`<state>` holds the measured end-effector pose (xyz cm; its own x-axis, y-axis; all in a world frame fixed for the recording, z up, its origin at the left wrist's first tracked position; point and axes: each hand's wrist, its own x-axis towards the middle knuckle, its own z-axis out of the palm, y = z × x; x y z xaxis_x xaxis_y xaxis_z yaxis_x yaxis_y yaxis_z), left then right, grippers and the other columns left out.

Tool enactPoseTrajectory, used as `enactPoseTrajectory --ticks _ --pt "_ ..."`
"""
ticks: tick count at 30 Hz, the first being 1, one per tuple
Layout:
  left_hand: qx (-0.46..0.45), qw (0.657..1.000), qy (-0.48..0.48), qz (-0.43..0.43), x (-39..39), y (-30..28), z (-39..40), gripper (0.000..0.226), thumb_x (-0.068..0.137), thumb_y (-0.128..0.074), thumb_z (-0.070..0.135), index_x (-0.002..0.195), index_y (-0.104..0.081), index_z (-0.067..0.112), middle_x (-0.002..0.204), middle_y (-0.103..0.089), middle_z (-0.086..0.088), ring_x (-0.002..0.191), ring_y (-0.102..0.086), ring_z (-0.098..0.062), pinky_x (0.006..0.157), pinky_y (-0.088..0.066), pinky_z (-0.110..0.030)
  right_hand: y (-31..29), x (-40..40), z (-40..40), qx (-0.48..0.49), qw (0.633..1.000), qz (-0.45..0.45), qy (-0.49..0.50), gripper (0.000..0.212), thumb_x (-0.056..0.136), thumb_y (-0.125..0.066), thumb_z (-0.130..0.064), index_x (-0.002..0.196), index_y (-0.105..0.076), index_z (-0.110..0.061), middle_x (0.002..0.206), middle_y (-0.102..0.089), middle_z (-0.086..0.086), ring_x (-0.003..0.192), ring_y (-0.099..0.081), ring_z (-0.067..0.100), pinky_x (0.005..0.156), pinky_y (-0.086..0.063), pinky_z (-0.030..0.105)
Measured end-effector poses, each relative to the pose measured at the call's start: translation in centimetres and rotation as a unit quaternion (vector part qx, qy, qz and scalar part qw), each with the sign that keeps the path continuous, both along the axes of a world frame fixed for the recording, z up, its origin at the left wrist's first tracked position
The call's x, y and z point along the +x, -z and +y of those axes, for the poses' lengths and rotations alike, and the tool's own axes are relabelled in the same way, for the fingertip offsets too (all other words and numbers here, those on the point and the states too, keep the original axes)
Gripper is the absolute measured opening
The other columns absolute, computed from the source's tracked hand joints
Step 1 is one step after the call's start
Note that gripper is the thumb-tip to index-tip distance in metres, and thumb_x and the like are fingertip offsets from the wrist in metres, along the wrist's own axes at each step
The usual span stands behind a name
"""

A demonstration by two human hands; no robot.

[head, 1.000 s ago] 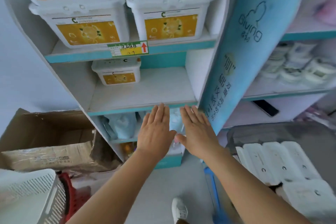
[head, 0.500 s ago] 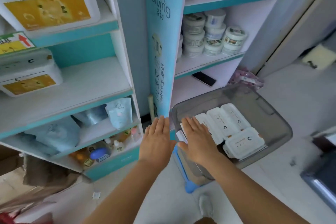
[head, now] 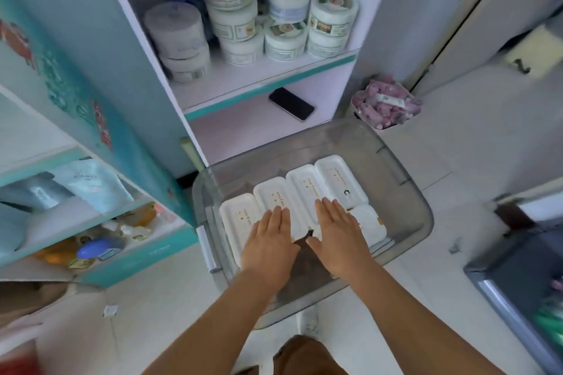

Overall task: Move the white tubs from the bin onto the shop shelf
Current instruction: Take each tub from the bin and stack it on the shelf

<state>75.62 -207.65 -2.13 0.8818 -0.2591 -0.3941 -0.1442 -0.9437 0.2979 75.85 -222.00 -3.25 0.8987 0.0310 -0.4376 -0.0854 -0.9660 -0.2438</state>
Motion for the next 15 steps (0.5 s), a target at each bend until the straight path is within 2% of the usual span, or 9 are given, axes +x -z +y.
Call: enactPoseTrajectory --ticks 7,11,15 --pt "-0.007 0.995 -0.042 0.095 2.4 5.7 -8.0 0.068 0.099 -0.041 0.034 0.152 -0.002 0.015 0.160 -0.005 -0.002 0.147 -0.006 -0.020 0.118 -0.010 -0.034 5.1 3.2 -9.0 -0.014 0.998 0.063 -0.004 0.077 0.095 -0.048 -0.040 0.151 -0.001 -0.016 0.161 -0.002 0.004 0.148 0.000 0.022 0.119 -0.007 0.041" --pt "0.000 0.985 -0.078 0.153 3.2 8.9 -10.3 0.069 0.098 -0.044 0.031 0.151 -0.004 0.015 0.159 -0.009 -0.002 0.145 -0.012 -0.019 0.117 -0.016 -0.035 7.8 4.8 -12.0 -0.005 0.994 0.111 -0.006 0.081 0.094 -0.052 -0.038 0.152 0.001 -0.017 0.161 0.001 0.003 0.148 0.001 0.024 0.118 -0.009 0.041" --pt "0.004 0.977 -0.097 0.188 3.4 11.5 -11.5 0.068 0.097 -0.046 0.028 0.150 -0.007 0.015 0.151 -0.024 -0.005 0.137 -0.029 -0.023 0.111 -0.031 -0.036 10.0 6.3 -14.1 -0.001 0.987 0.162 -0.019 0.082 0.093 -0.053 -0.033 0.152 0.004 -0.022 0.161 0.006 0.002 0.148 0.000 0.025 0.118 -0.011 0.042"
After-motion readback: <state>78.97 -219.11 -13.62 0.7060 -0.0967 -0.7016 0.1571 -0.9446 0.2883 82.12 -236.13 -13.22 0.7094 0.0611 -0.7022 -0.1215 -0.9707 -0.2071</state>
